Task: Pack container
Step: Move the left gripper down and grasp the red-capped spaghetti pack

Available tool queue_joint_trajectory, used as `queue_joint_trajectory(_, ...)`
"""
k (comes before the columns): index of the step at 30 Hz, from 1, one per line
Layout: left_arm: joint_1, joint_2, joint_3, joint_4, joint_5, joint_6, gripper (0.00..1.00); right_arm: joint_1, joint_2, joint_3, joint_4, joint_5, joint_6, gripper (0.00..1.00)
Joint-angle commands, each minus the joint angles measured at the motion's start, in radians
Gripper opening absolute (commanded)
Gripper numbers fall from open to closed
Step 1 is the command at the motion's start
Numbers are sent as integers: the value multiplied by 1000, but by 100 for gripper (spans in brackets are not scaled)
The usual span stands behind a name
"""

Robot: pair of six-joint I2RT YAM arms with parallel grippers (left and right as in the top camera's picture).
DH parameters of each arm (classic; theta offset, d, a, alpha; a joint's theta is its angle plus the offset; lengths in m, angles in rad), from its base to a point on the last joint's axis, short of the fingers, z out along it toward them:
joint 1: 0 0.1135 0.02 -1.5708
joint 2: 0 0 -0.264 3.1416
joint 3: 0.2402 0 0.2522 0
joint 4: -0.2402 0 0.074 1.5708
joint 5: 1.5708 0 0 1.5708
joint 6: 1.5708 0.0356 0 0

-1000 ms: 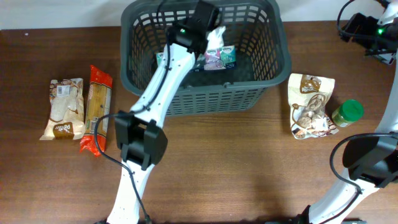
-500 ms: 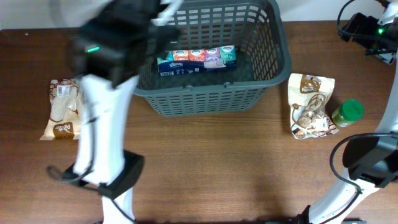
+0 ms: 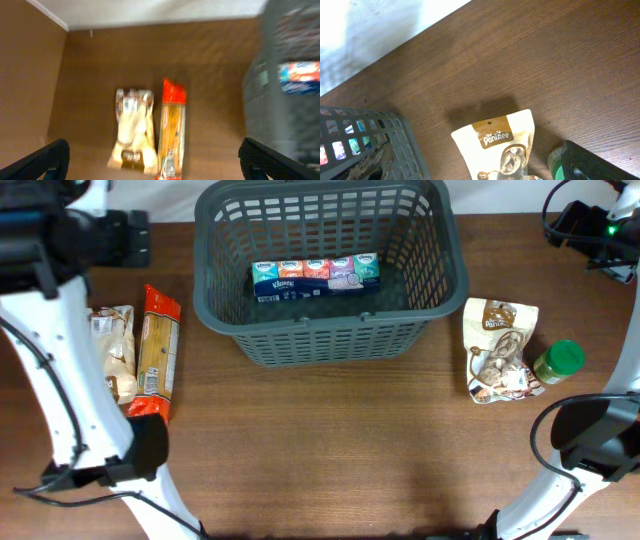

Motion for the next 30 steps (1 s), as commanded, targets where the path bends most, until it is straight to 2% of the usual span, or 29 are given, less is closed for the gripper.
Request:
queue_joint_trajectory(1, 62, 10, -122, -4, 83, 33, 99, 2, 10, 21, 3, 13, 5, 99)
queue_joint_trajectory(7, 89, 10, -526, 17, 105, 149, 99, 2, 10, 21, 3, 13, 5, 99)
queue_joint_trajectory(14, 90, 10, -920, 313, 204, 147, 99, 2, 10, 21, 3, 13, 5, 99)
queue_joint_trajectory(20, 100, 10, -1096, 479, 171, 145, 99, 2, 10, 21, 3, 13, 5, 99)
queue_joint_trajectory(30, 116, 10, -1266, 660, 169, 145, 99, 2, 10, 21, 3, 13, 5, 99)
